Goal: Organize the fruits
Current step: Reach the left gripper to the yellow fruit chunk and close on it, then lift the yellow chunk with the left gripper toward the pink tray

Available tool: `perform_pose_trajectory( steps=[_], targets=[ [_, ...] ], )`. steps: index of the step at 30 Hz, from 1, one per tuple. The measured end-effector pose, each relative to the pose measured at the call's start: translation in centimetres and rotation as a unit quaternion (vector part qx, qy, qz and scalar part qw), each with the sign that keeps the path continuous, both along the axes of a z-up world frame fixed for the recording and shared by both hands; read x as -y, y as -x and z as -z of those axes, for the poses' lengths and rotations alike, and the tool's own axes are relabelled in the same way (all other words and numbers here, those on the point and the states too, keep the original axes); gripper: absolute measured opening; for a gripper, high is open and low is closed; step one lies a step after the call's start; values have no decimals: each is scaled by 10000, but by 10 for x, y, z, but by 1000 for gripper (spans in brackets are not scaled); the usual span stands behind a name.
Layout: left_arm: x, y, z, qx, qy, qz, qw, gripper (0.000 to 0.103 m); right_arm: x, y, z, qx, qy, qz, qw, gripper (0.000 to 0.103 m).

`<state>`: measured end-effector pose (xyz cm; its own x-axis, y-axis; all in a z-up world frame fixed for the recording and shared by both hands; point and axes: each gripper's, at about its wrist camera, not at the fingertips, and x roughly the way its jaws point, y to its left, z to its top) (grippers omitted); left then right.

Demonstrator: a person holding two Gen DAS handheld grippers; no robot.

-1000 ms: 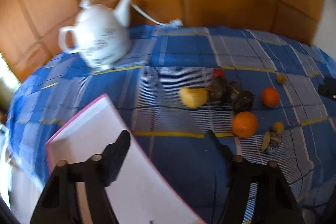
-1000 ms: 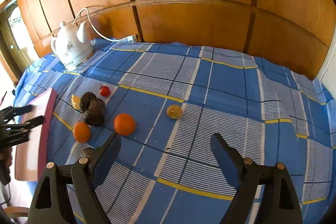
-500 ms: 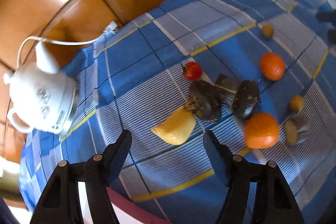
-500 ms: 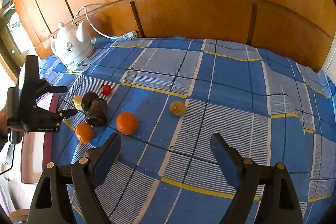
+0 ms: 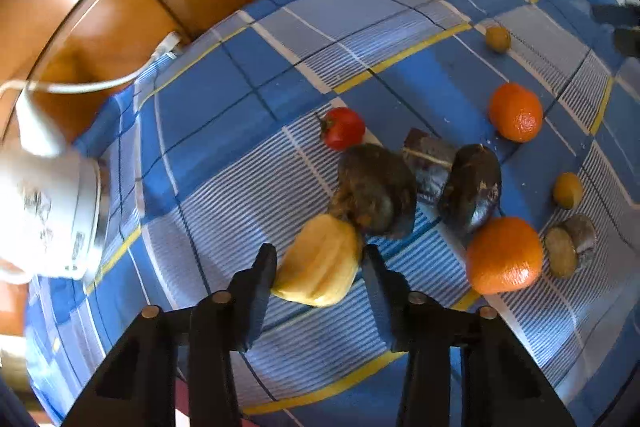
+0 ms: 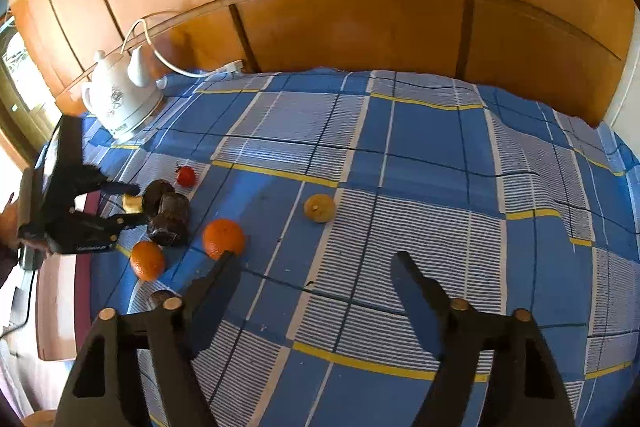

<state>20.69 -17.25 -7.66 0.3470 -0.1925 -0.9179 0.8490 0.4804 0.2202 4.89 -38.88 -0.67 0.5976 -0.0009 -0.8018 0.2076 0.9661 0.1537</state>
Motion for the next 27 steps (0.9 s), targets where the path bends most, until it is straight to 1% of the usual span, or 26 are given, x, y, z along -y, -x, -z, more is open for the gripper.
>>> perform_pose_trajectory(
  steps=[3,5,6,8,10,11,12,13,14,15,16,17,19,21,22,23,24,25,26,27],
  targets=[
    [-18,3,-6,-150,377,-576,9975,37,2,1,1,-19,-1,52,10000,72],
    [-31,10,-9,-217,601,-958,9933,37,2,1,1,-28,36,69,10000,72],
    [-38,15,-11,-239,726,-1133,9906,37,2,1,2,-49,57,83,9999,71],
    [-48,25,-15,-297,983,-1424,9845,36,4,0,5,-125,13,136,9998,64],
    [-58,39,-21,-330,1291,-1677,9768,34,9,0,9,-224,-122,235,9994,62],
    [-61,43,-23,-373,1413,-1769,9733,33,11,0,11,-254,-173,278,9991,59],
    [-66,49,-26,-438,1586,-1895,9680,30,15,0,13,-291,-263,345,9986,58],
    [-70,56,-29,-488,1719,-1997,9634,21,17,1,14,-312,-325,376,9983,56],
    [-71,65,-34,-492,1785,-2066,9607,15,18,0,16,-341,-403,405,9978,55],
    [-74,72,-37,-486,1915,-2111,9573,13,19,0,18,-368,-472,424,9973,55],
    [-75,76,-39,-510,2006,-2110,9553,12,20,0,21,-417,-573,428,9966,54],
    [-76,82,-40,-482,2058,-2102,9546,12,20,0,24,-469,-635,419,9960,54],
    [-75,87,-38,-404,1975,-2066,9574,12,17,-1,30,-592,-651,399,9953,54],
    [-79,89,-33,-619,2054,-2022,9556,12,14,-1,33,-664,-659,405,9948,54],
    [-82,90,-33,-627,2095,-2000,9551,12,13,-1,35,-689,-660,414,9946,54],
    [-84,92,-35,-561,2097,-1969,9561,12,13,-1,36,-712,-647,434,9944,54],
    [-86,93,-36,-586,2099,-1856,9581,13,13,-1,37,-719,-630,452,9944,54],
    [-87,94,-37,-623,2097,-1772,9596,17,13,-1,37,-727,-616,461,9944,54],
    [-87,95,-38,-606,2055,-1717,9616,29,14,-1,38,-739,-602,466,9944,54],
    [-87,96,-38,-604,1980,-1630,9647,38,14,-2,38,-748,-595,482,9943,54]
  ],
)
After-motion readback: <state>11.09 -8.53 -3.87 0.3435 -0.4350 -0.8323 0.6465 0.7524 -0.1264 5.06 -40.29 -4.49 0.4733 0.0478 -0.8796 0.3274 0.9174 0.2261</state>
